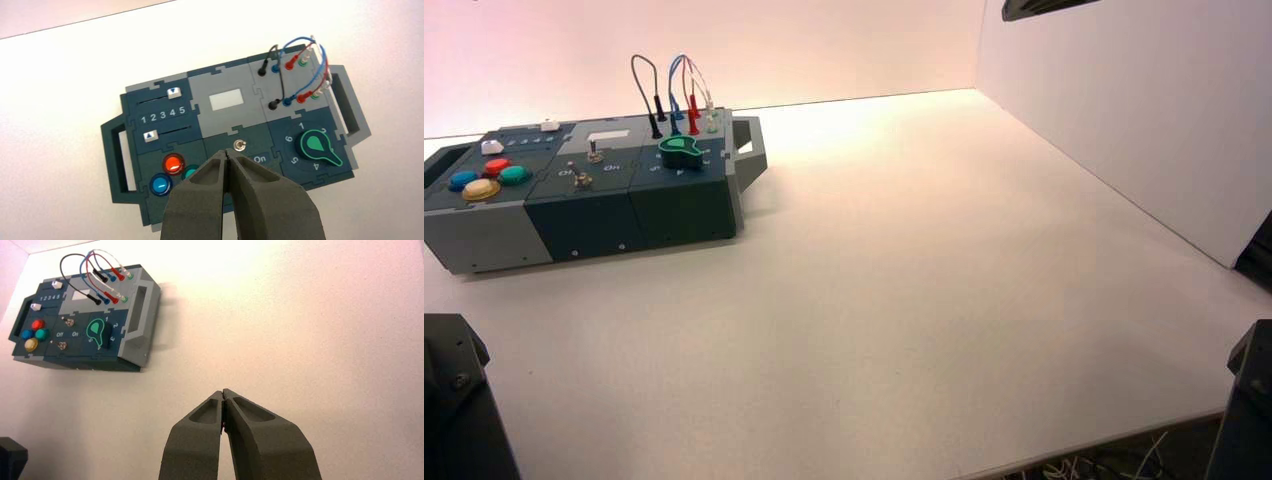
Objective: Move the bottom slider to position 2.
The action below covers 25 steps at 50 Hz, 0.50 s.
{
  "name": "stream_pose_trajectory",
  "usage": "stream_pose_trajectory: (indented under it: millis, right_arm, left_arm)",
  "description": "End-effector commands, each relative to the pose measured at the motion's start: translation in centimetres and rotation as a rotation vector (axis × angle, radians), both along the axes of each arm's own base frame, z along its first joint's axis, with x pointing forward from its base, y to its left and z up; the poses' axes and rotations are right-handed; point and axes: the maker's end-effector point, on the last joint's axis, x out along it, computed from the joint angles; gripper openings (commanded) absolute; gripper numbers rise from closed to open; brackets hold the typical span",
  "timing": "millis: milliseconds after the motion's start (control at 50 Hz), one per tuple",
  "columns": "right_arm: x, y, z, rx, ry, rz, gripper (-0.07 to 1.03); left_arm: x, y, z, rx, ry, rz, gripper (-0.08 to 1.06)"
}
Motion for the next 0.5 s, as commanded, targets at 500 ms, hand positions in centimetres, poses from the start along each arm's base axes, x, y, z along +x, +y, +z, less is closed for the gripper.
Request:
stream_pose_trajectory:
  millis: [500]
  right_arm:
    - [1.1, 0.3, 0.2, -0.001, 0.001, -0.006, -0.02]
  left_arm:
    - [-0.5, 2.4, 0.8, 0.001, -0.008, 0.086, -0.03]
